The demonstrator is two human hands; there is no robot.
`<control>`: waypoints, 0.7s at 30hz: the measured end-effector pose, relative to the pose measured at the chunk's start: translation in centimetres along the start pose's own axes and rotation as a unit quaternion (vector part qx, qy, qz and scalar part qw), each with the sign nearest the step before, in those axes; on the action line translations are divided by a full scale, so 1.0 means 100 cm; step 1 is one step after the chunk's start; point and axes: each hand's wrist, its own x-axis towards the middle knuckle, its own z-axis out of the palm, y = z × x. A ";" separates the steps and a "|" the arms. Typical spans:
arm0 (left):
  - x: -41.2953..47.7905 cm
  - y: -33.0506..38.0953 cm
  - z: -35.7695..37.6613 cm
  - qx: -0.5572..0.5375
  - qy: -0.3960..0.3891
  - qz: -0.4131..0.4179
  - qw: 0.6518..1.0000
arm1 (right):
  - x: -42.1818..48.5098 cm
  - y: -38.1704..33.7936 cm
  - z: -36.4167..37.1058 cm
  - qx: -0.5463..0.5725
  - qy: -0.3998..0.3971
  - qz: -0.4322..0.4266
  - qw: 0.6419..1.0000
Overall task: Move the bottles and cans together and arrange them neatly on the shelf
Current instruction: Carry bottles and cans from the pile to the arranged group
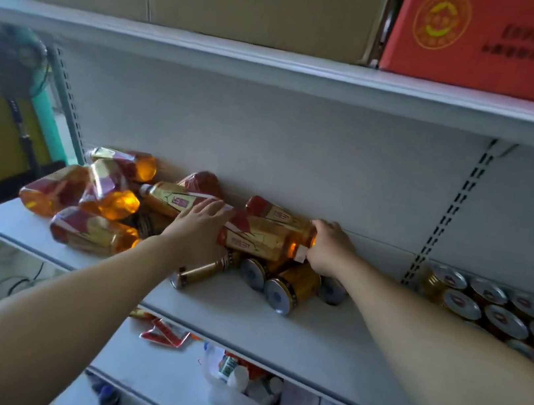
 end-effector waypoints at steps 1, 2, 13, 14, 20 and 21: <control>0.007 0.000 0.001 0.016 -0.008 0.021 1.000 | 0.006 0.003 0.001 -0.011 0.003 0.007 1.000; 0.013 0.001 0.002 0.033 -0.010 0.046 0.998 | 0.012 0.006 0.002 -0.021 0.005 0.012 1.000; 0.055 -0.006 0.017 0.185 0.010 0.153 0.971 | 0.050 0.037 -0.005 0.158 -0.016 -0.044 0.986; 0.057 -0.009 0.017 0.171 0.020 0.166 0.971 | 0.049 0.030 -0.009 0.222 0.009 -0.039 0.974; 0.063 -0.026 0.010 -0.038 0.054 0.183 0.981 | 0.038 -0.042 -0.023 0.429 0.230 -0.028 0.873; 0.064 -0.028 0.008 -0.069 0.062 0.177 0.980 | 0.033 -0.050 -0.025 0.434 0.275 -0.023 0.858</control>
